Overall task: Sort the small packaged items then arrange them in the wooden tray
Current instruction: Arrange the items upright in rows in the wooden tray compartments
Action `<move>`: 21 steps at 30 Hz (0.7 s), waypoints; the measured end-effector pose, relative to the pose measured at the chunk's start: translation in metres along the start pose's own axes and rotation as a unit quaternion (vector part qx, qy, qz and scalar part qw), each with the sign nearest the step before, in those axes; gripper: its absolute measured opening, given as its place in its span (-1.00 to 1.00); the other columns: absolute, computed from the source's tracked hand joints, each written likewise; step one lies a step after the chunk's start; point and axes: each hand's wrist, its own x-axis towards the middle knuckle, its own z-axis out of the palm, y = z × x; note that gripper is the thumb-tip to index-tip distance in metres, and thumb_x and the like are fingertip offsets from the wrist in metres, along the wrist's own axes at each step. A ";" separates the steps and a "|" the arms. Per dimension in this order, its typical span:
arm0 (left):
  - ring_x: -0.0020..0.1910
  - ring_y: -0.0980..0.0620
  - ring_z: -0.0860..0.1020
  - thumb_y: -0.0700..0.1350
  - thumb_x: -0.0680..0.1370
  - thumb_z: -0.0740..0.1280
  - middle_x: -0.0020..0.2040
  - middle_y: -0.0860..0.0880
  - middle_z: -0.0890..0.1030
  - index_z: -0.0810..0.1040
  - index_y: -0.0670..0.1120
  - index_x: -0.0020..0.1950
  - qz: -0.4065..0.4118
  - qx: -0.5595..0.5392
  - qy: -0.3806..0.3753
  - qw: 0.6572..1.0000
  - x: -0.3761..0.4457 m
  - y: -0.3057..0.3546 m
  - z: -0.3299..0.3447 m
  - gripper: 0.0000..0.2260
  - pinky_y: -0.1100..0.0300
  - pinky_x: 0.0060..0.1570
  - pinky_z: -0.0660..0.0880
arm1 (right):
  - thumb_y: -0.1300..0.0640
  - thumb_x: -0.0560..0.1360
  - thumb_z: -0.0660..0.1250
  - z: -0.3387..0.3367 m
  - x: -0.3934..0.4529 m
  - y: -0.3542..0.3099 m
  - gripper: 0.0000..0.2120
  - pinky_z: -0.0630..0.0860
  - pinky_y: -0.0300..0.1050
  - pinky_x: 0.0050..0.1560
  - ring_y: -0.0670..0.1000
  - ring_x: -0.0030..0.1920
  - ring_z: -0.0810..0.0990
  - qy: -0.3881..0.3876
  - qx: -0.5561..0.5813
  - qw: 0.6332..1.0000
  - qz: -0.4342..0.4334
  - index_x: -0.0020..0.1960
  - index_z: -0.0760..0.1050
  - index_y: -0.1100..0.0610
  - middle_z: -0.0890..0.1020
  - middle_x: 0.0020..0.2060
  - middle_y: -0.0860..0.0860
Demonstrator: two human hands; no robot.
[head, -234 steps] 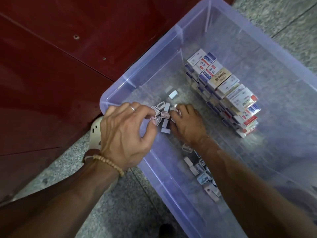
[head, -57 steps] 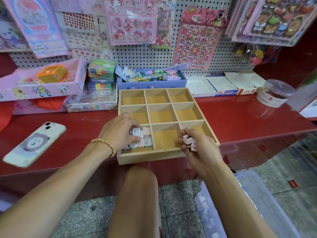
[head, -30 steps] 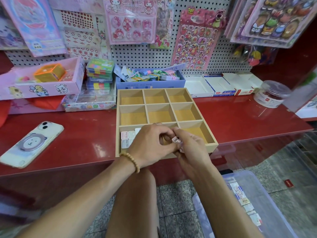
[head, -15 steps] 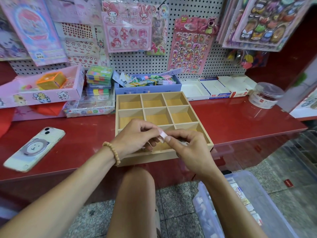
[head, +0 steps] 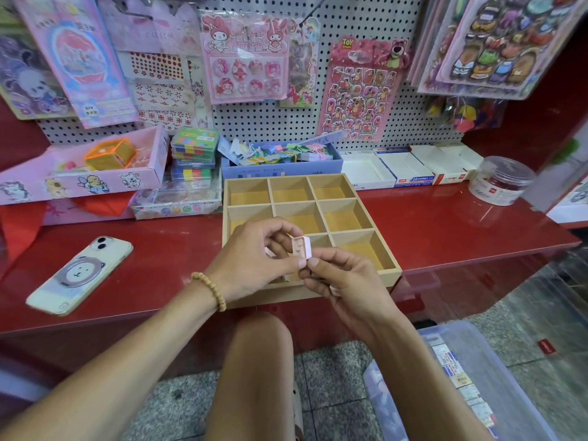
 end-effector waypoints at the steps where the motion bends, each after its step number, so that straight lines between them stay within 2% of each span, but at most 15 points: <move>1: -0.27 0.02 0.61 -0.24 0.35 0.56 -0.21 -0.02 0.66 0.62 0.01 -0.03 0.008 0.022 0.001 1.000 0.000 -0.001 -0.001 -0.72 0.27 -0.29 0.55 | 0.39 0.52 0.34 0.001 0.001 0.001 -0.93 0.58 -0.28 -0.29 -0.05 -0.32 0.66 -0.004 -0.002 1.000 0.004 -0.02 0.58 0.33 0.68 -0.31 0.12; 4: -0.30 0.08 0.59 -0.21 0.34 0.57 -0.22 0.01 0.64 0.63 0.03 -0.03 0.016 0.073 0.015 0.997 0.000 -0.006 -0.006 -0.72 0.29 -0.30 0.52 | 0.40 0.51 0.35 0.005 0.005 0.004 -0.95 0.63 -0.24 -0.22 -0.01 -0.27 0.68 0.003 -0.004 1.000 0.017 -0.05 0.58 0.33 0.68 -0.27 0.14; 6: -0.34 0.18 0.56 -0.15 0.34 0.58 -0.22 0.04 0.63 0.63 0.06 -0.03 -0.011 0.118 0.044 0.992 0.001 -0.013 -0.014 -0.73 0.34 -0.29 0.50 | 0.50 0.49 0.32 0.003 0.011 0.003 -0.89 0.68 -0.15 -0.09 0.07 -0.22 0.71 0.047 0.021 0.998 0.022 -0.09 0.57 0.34 0.66 -0.22 0.19; 7: -0.34 0.19 0.56 -0.11 0.34 0.58 -0.23 0.06 0.62 0.62 0.09 -0.05 -0.033 0.146 0.058 0.987 0.002 -0.018 -0.019 -0.74 0.33 -0.26 0.52 | 0.54 0.49 0.29 0.001 0.014 0.002 -0.84 0.67 -0.11 -0.03 0.09 -0.20 0.72 0.067 0.038 0.997 0.026 -0.10 0.56 0.34 0.64 -0.17 0.21; 9: -0.31 0.16 0.57 -0.04 0.35 0.57 -0.28 0.11 0.61 0.61 0.11 -0.06 -0.080 0.210 0.068 0.972 0.001 -0.031 -0.030 -0.76 0.18 -0.15 0.58 | 0.57 0.51 0.22 -0.003 0.019 0.000 -0.79 0.64 -0.11 0.00 0.13 -0.15 0.73 0.087 0.068 0.993 0.041 -0.04 0.54 0.34 0.62 -0.06 0.27; 12: -0.22 0.12 0.59 0.03 0.37 0.54 -0.27 0.18 0.60 0.64 0.06 0.04 -0.122 0.311 0.054 0.941 0.000 -0.046 -0.037 -0.73 0.09 -0.10 0.59 | 0.51 0.56 0.20 -0.007 0.021 -0.002 -0.77 0.68 -0.13 -0.11 0.23 -0.06 0.72 0.092 0.104 0.989 0.061 0.14 0.49 0.31 0.59 0.09 0.34; 15: -0.17 0.07 0.59 0.01 0.41 0.48 -0.23 0.16 0.63 0.65 0.08 0.09 -0.110 0.379 0.042 0.918 0.003 -0.053 -0.033 -0.74 0.12 -0.12 0.57 | 0.38 0.64 0.19 -0.006 0.021 -0.001 -0.81 0.66 -0.17 -0.25 0.25 -0.13 0.73 0.100 0.101 0.988 0.063 0.23 0.42 0.29 0.61 0.07 0.35; 17: -0.15 0.03 0.59 -0.01 0.45 0.44 -0.19 0.12 0.65 0.64 0.08 0.13 -0.091 0.410 0.035 0.907 0.008 -0.055 -0.029 -0.74 0.12 -0.09 0.55 | 0.28 0.67 0.17 -0.007 0.022 -0.001 -0.85 0.62 -0.22 -0.35 0.15 -0.25 0.71 0.110 0.047 0.991 0.052 0.21 0.42 0.29 0.67 -0.05 0.29; 19: -0.17 0.02 0.56 -0.01 0.48 0.40 -0.20 0.10 0.65 0.64 0.09 0.09 -0.074 0.445 0.028 0.892 0.014 -0.058 -0.027 -0.80 0.12 -0.02 0.51 | 0.21 0.69 0.17 -0.010 0.021 -0.001 -0.84 0.46 -0.29 -0.50 0.00 -0.43 0.58 0.110 -0.045 0.992 0.034 0.12 0.48 0.28 0.70 -0.18 0.20; 21: -0.21 0.03 0.53 -0.02 0.50 0.37 -0.25 0.11 0.61 0.64 0.08 0.01 -0.059 0.476 0.024 0.877 0.019 -0.061 -0.026 -0.88 0.11 -0.02 0.40 | 0.19 0.69 0.16 -0.015 0.020 0.001 -0.78 0.31 -0.30 -0.59 -0.09 -0.53 0.44 0.114 -0.106 0.987 0.026 0.01 0.53 0.26 0.67 -0.20 0.18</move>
